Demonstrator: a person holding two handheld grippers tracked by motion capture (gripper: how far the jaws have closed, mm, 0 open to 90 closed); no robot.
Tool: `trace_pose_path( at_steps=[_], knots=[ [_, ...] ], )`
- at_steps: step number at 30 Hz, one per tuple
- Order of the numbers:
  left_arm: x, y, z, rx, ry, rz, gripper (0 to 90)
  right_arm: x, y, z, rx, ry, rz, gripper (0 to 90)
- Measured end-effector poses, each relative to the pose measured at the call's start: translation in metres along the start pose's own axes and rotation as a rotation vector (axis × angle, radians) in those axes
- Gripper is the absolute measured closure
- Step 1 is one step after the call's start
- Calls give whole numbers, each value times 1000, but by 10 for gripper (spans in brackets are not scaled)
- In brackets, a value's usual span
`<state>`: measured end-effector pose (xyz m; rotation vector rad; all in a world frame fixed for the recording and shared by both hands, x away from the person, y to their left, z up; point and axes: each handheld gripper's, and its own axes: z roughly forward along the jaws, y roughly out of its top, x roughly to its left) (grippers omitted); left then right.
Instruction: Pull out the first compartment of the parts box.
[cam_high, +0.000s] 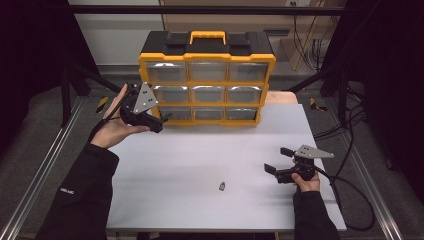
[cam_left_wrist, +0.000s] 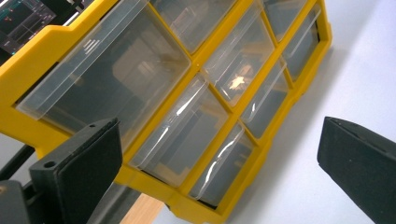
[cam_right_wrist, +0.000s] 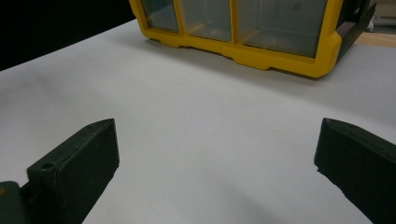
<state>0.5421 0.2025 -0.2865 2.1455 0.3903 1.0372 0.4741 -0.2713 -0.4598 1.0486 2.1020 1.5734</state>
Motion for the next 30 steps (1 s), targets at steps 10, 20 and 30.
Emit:
trace_pose_path(
  at_steps=[10,20,30],
  knots=[
    [5,4,4,1,22,46,0,0,0,0,2,-1,1,5],
    [9,11,8,2,42,92,0,0,-1,1,8,-2,-1,5],
    [12,22,15,7,72,156,0,0,-1,1,8,-2,-1,5]
  ],
)
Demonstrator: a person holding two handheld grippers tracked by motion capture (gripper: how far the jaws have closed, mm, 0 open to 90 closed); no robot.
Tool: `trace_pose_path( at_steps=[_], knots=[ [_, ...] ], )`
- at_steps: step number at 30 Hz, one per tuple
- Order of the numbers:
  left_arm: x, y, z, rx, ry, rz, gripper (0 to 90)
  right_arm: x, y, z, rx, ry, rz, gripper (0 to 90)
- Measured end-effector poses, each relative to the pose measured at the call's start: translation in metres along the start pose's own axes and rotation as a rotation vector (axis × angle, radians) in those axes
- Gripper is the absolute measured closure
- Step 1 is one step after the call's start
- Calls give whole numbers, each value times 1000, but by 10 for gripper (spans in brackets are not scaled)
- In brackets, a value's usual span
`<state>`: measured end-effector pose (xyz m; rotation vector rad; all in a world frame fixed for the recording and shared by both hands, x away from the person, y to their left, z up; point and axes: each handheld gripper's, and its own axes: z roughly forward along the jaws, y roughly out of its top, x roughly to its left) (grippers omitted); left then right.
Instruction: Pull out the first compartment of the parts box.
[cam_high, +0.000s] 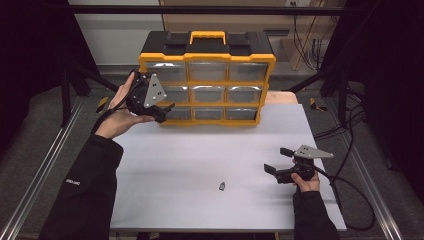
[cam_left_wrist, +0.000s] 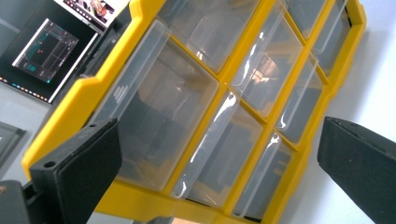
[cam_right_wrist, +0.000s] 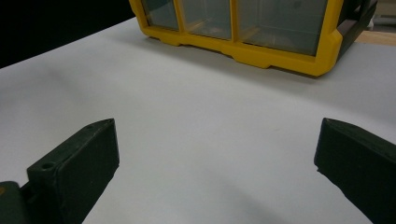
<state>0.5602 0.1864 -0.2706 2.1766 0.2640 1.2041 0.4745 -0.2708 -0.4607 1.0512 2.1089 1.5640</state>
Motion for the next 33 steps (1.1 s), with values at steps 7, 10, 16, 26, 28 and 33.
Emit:
trace_pose_path(
  at_steps=[7,10,16,26,28,33],
  knots=[
    [5,6,7,-4,19,55,0,0,0,0,0,0,1,5],
    [7,7,9,-3,22,68,0,0,0,0,0,0,0,5],
    [9,8,16,16,24,100,0,0,0,0,1,0,0,5],
    [14,8,23,25,39,161,0,0,0,0,-1,0,-1,5],
    [15,7,24,30,43,175,0,0,0,0,-1,0,-1,5],
    [16,6,28,28,47,181,0,0,0,0,1,-1,-1,5]
  ],
)
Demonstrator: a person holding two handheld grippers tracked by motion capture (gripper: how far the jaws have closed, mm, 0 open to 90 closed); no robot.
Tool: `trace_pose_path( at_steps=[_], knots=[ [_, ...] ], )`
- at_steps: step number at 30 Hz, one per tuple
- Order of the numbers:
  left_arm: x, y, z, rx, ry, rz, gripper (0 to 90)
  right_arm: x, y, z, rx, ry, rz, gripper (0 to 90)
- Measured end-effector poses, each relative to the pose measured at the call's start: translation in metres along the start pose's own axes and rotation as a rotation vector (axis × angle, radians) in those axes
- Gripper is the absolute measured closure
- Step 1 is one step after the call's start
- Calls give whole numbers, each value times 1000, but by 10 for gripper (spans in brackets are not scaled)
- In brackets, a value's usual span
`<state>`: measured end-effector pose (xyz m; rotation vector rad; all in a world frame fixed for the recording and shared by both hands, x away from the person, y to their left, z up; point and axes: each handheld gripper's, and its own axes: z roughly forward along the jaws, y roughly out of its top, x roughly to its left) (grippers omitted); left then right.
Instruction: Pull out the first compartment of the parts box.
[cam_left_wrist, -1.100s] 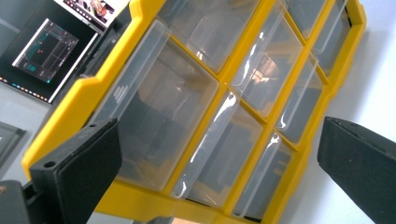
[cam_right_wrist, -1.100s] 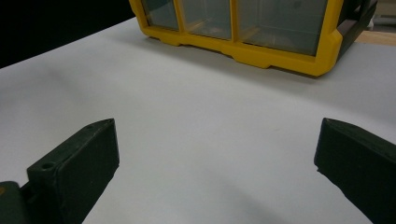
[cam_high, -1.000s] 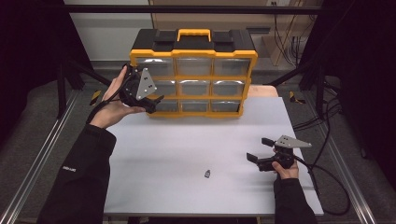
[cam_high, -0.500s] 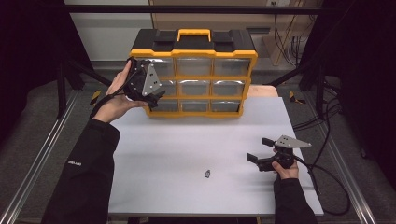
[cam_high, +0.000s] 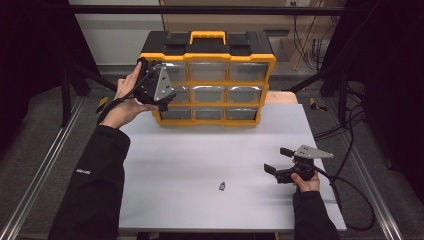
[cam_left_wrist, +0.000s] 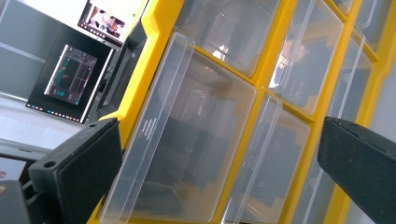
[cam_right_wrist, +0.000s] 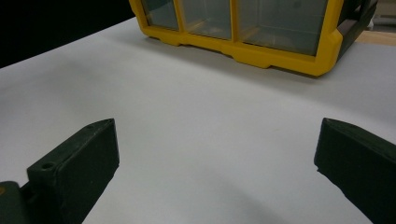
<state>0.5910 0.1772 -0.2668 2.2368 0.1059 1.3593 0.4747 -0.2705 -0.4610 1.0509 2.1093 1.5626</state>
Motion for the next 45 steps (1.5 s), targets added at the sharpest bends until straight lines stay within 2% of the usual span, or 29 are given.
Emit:
trace_pose_path(
  at_steps=[7,15,18,28,30,39,45],
  knots=[
    [1,-4,6,8,9,19,0,0,0,0,3,-1,-2,5],
    [2,-5,11,16,30,70,0,0,0,1,5,1,0,5],
    [2,-5,13,20,29,93,0,0,0,1,4,1,0,5],
    [1,-6,18,25,29,127,0,0,0,0,2,-1,-2,5],
    [0,-6,18,34,39,149,0,0,0,1,2,-3,-5,5],
    [-3,-7,21,47,69,191,11,0,0,0,3,-3,-2,5],
    [-6,-8,21,50,107,217,51,0,0,1,3,-5,-2,5]
  ],
)
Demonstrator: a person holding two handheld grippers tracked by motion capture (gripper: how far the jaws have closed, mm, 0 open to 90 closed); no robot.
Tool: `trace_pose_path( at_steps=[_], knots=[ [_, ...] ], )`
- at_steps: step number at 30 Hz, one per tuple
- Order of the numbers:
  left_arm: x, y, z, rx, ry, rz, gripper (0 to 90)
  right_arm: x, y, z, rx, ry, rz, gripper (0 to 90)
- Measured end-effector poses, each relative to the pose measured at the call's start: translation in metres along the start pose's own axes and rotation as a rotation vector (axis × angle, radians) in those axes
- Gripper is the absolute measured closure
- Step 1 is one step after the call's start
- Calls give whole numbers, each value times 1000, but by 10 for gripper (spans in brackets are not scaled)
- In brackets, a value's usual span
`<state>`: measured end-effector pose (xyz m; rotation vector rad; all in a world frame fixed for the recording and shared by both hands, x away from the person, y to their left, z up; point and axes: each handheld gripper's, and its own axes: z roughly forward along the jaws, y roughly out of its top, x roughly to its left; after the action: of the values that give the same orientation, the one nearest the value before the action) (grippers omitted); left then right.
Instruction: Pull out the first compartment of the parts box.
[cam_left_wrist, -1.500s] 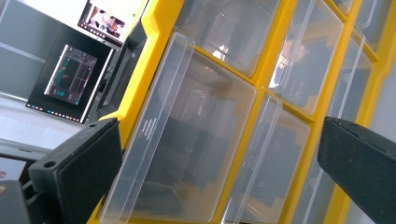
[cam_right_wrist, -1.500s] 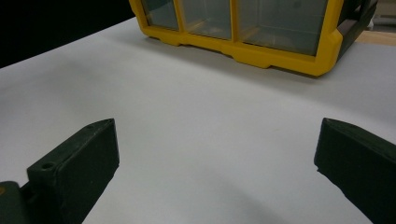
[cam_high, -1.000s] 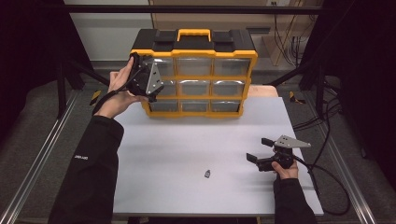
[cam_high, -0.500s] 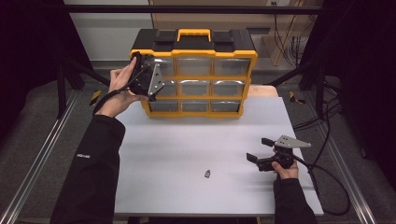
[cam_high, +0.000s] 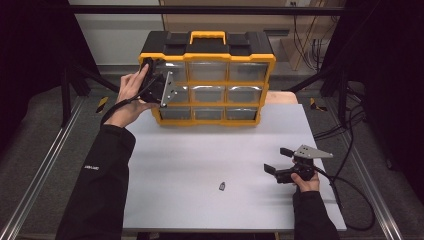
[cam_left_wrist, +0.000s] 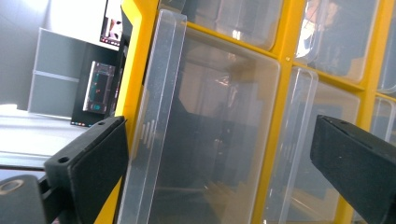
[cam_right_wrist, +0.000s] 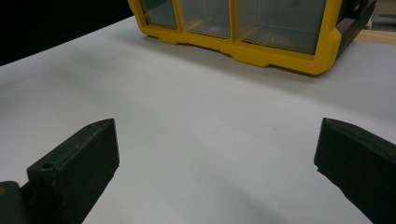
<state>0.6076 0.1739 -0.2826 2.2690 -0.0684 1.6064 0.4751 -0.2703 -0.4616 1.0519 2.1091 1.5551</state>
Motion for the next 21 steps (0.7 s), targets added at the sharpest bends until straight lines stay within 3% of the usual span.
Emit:
trace_pose_path(
  at_steps=[9,21],
  knots=[
    [1,-1,-3,1,51,38,208,0,0,0,0,-2,0,5],
    [-2,0,-5,25,114,102,326,0,0,0,0,-3,0,5]
  ],
)
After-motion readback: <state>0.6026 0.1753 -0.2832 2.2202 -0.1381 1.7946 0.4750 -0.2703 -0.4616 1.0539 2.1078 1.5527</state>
